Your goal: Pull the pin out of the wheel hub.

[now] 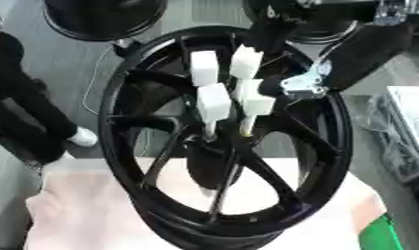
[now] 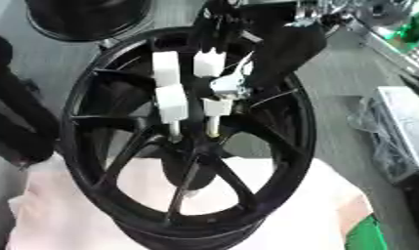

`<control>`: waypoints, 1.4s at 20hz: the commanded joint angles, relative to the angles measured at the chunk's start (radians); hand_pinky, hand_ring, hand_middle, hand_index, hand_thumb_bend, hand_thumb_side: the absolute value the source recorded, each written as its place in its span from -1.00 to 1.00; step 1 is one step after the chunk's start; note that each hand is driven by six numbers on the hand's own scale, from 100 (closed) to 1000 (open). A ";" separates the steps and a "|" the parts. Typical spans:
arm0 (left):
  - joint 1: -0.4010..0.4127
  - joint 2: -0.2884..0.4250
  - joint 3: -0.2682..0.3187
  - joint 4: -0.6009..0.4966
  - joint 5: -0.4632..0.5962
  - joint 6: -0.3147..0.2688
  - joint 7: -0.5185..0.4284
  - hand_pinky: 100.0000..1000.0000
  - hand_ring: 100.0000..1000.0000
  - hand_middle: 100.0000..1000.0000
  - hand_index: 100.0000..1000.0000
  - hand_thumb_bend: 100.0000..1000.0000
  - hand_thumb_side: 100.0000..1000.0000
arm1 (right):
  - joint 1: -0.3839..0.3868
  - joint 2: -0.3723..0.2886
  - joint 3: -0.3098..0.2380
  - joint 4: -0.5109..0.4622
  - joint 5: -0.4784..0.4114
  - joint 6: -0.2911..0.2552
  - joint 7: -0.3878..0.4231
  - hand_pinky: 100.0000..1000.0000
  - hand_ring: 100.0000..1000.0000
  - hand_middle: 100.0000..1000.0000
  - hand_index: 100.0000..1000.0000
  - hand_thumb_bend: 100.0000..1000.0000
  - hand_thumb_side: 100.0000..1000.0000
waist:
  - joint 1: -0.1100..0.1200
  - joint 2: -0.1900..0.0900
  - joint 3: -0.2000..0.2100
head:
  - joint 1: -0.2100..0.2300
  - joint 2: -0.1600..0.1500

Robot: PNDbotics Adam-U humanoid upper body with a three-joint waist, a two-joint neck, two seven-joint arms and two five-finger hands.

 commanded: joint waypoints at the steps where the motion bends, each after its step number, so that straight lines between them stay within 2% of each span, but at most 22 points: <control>1: -0.014 0.020 0.002 -0.015 0.003 -0.001 -0.002 0.38 0.44 0.51 0.46 0.05 -0.09 | -0.024 -0.001 0.002 0.014 0.018 0.001 0.014 0.58 0.44 0.35 0.55 -0.39 -0.22 | 0.003 -0.019 0.001 | 0.001 0.004; 10: -0.014 0.020 0.002 -0.015 0.003 -0.001 -0.002 0.38 0.44 0.51 0.46 0.05 -0.09 | -0.021 0.010 0.019 0.050 0.060 -0.028 0.028 0.60 0.46 0.37 0.55 -0.36 -0.24 | 0.004 -0.017 0.001 | 0.000 0.004; 28: -0.017 0.021 0.002 -0.015 0.006 0.000 -0.003 0.38 0.44 0.51 0.45 0.04 -0.09 | -0.001 0.021 0.048 0.104 0.092 -0.040 0.044 0.59 0.45 0.35 0.53 -0.38 -0.22 | 0.007 -0.011 0.002 | -0.005 0.004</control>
